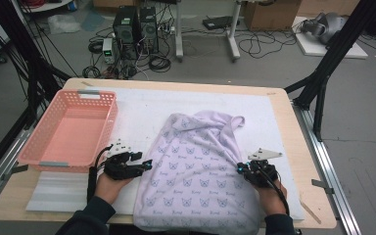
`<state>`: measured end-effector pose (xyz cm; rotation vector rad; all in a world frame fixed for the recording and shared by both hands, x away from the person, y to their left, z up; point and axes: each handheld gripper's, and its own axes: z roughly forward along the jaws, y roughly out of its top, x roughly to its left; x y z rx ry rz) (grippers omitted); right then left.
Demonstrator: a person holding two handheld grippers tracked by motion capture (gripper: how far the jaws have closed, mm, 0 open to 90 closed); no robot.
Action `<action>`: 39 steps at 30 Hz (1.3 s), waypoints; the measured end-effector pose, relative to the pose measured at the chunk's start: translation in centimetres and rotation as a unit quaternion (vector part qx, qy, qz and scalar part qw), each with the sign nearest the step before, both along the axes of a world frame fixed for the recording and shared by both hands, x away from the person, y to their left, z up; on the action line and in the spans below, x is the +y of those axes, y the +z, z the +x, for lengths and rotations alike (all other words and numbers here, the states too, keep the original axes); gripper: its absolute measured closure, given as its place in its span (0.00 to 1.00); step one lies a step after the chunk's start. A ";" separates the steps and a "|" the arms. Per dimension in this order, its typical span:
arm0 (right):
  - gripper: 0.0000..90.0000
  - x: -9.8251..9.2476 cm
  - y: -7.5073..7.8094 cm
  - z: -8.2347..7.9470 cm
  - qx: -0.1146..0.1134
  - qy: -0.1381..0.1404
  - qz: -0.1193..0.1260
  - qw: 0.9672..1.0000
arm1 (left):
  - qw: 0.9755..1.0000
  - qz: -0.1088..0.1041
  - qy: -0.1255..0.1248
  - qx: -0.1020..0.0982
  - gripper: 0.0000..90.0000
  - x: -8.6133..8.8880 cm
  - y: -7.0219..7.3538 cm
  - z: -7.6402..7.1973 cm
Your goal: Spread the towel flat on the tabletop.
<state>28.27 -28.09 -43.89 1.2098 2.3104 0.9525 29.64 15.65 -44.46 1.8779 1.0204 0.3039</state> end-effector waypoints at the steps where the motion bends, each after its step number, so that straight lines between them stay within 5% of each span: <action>1: 0.98 -0.3 0.2 -0.5 0.010 0.007 -0.003 1.000 | 1.000 0.003 -0.001 0.000 0.50 0.0 0.0 0.0; 6: 0.98 -2.2 1.0 -3.7 0.049 0.012 -0.023 0.998 | 1.000 -0.001 0.000 0.002 0.50 0.0 0.0 0.0; 11: 0.96 -3.6 1.9 -5.3 0.091 0.017 -0.012 0.996 | 1.000 -0.003 0.000 0.001 0.50 -0.1 0.0 0.2; 15: 0.75 -3.5 2.7 -5.3 0.040 0.010 0.011 0.999 | 1.000 -0.006 -0.003 -0.002 0.50 -0.7 -0.1 0.5; 19: 0.70 -2.8 3.3 -4.3 -0.014 -0.001 0.023 1.000 | 1.000 0.003 -0.007 0.000 0.50 -1.7 0.2 1.6; 24: 0.68 -2.1 3.1 -2.7 -0.046 -0.019 0.033 0.998 | 1.000 0.018 -0.004 0.000 0.51 -3.8 0.4 3.8; 28: 0.68 -1.8 2.3 -2.3 -0.048 -0.019 0.036 0.998 | 0.998 0.066 -0.004 -0.015 0.52 -5.7 0.4 5.4; 35: 0.67 -1.9 1.4 -2.3 -0.038 -0.019 0.034 0.999 | 0.994 0.107 -0.007 -0.023 0.51 -7.6 -0.6 6.9; 37: 0.67 -2.0 1.4 -2.3 -0.038 -0.018 0.036 0.998 | 0.993 0.107 -0.028 -0.029 0.62 -7.7 -0.6 6.7; 39: 0.67 -2.0 1.4 -2.3 -0.039 -0.017 0.035 0.998 | 0.991 0.116 -0.047 -0.037 0.85 -8.0 -0.4 6.2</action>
